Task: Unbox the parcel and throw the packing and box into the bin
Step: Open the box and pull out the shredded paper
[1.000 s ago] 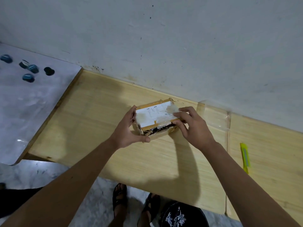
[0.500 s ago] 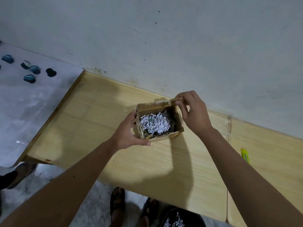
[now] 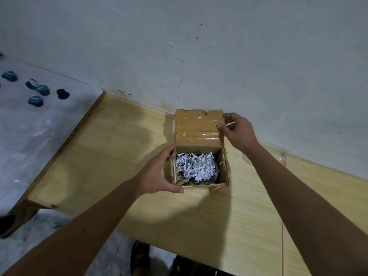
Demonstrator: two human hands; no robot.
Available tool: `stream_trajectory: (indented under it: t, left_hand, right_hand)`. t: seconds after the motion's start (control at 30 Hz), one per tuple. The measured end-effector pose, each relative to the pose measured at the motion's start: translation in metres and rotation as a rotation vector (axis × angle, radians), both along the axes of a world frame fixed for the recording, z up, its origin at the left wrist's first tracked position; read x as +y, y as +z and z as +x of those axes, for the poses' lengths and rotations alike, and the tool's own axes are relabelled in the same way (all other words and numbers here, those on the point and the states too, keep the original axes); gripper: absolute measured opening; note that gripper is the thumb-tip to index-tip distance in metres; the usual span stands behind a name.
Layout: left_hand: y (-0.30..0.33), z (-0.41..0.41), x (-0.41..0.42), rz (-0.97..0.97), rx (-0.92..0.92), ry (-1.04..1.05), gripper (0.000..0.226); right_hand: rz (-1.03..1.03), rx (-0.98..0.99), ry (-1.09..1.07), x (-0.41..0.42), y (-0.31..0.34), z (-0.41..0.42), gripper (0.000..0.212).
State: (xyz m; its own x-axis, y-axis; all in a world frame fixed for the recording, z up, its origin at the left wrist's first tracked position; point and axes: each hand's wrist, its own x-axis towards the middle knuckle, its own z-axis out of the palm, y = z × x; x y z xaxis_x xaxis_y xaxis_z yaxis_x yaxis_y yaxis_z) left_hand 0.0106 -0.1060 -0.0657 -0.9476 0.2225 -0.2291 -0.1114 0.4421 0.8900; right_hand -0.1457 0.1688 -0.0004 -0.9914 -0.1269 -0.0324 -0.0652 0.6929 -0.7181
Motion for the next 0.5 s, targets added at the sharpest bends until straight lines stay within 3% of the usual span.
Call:
stream_trajectory:
  t: [0.23,0.5]
  left_hand:
    - [0.004,-0.004,0.0,-0.051,0.009,-0.064,0.149]
    - [0.007,-0.006,-0.002,-0.108,0.034,-0.114,0.15]
  right_hand:
    - [0.07,-0.048,-0.021,0.006,-0.022,0.005,0.03]
    - [0.039,0.12,-0.048,0.003,-0.035,0.016,0.015]
